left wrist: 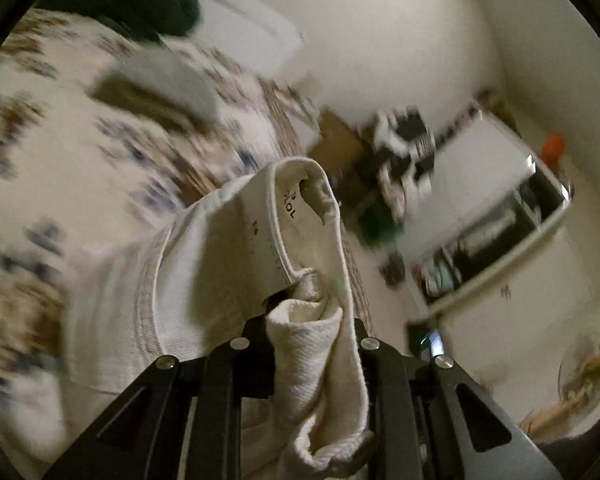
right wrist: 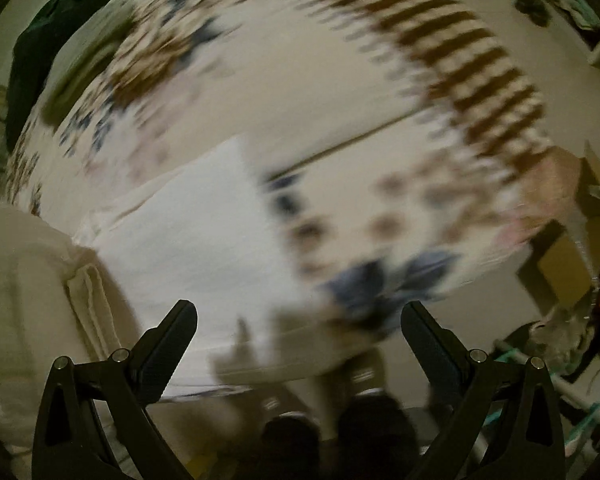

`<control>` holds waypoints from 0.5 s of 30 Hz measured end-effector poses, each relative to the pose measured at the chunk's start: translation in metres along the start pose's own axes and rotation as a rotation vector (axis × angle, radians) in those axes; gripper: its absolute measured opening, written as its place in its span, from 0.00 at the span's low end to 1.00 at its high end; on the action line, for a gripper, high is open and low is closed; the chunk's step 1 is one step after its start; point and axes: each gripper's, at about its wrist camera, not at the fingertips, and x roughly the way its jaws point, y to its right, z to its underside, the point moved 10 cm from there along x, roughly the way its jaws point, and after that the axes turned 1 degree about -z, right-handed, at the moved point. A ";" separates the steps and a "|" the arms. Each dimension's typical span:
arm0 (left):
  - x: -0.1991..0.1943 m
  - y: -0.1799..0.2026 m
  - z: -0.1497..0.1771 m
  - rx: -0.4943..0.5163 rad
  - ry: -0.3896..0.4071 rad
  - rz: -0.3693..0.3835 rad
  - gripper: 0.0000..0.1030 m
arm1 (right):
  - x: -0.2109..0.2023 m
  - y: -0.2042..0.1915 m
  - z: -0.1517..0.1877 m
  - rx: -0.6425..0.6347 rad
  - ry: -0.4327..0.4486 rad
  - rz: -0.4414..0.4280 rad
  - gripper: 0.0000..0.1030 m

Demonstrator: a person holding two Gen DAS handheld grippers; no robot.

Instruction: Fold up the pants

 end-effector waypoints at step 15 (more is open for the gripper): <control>0.070 0.001 0.063 -0.066 -0.375 -0.336 0.89 | -0.015 0.056 -0.035 0.020 -0.008 -0.180 1.00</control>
